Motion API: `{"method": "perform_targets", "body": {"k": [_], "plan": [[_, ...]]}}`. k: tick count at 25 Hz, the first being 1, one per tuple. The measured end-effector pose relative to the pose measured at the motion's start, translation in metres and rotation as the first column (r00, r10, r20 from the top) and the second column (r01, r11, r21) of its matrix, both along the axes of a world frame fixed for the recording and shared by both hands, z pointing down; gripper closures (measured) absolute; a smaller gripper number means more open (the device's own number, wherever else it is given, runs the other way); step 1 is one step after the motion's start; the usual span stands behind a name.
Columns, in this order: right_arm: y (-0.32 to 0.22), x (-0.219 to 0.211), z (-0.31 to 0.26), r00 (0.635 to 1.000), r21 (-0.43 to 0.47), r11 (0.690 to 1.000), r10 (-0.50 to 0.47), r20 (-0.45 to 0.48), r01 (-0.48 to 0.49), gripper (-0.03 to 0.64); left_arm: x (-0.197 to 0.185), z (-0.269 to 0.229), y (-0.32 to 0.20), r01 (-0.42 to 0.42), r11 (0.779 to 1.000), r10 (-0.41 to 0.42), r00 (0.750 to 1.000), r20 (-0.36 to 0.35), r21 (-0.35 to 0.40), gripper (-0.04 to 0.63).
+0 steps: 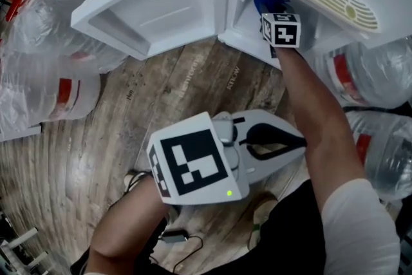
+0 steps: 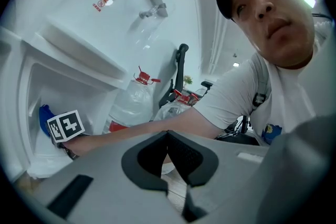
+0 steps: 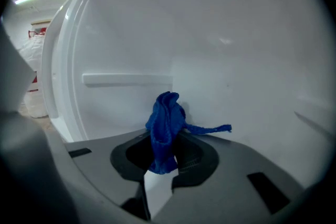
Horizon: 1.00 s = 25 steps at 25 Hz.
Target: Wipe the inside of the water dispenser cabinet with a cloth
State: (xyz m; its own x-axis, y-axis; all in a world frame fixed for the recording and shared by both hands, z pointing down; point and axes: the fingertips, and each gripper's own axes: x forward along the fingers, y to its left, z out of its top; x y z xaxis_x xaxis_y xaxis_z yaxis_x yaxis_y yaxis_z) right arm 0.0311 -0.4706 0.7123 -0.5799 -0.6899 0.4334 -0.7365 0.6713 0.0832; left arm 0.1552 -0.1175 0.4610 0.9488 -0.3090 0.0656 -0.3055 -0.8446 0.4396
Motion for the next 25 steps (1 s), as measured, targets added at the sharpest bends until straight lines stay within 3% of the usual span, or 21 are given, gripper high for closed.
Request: {"method": "perform_targets", "body": {"k": [9, 18, 21, 25], "plan": [[0.026, -0.028, -0.003, 0.981, -0.021, 0.982, -0.189, -0.040, 0.188, 0.540, 0.012, 0.009, -0.008, 0.030, 0.999, -0.031, 0.999, -0.030, -0.022, 0.592], [0.089, -0.025, -0.019, 0.953, -0.053, 0.952, -0.301, 0.038, 0.303, 0.540, 0.015, -0.002, -0.016, 0.058, 0.998, -0.058, 0.996, -0.060, -0.012, 0.592], [0.097, -0.019, -0.030, 0.949, -0.032, 0.949, -0.311, 0.044, 0.312, 0.540, 0.013, -0.002, -0.014, 0.061, 0.998, -0.061, 0.996, -0.060, -0.011, 0.592], [0.077, -0.004, -0.049, 0.968, 0.003, 0.969, -0.246, 0.056, 0.246, 0.540, 0.012, -0.003, -0.013, 0.063, 0.998, -0.064, 0.996, -0.062, -0.010, 0.592]]}}
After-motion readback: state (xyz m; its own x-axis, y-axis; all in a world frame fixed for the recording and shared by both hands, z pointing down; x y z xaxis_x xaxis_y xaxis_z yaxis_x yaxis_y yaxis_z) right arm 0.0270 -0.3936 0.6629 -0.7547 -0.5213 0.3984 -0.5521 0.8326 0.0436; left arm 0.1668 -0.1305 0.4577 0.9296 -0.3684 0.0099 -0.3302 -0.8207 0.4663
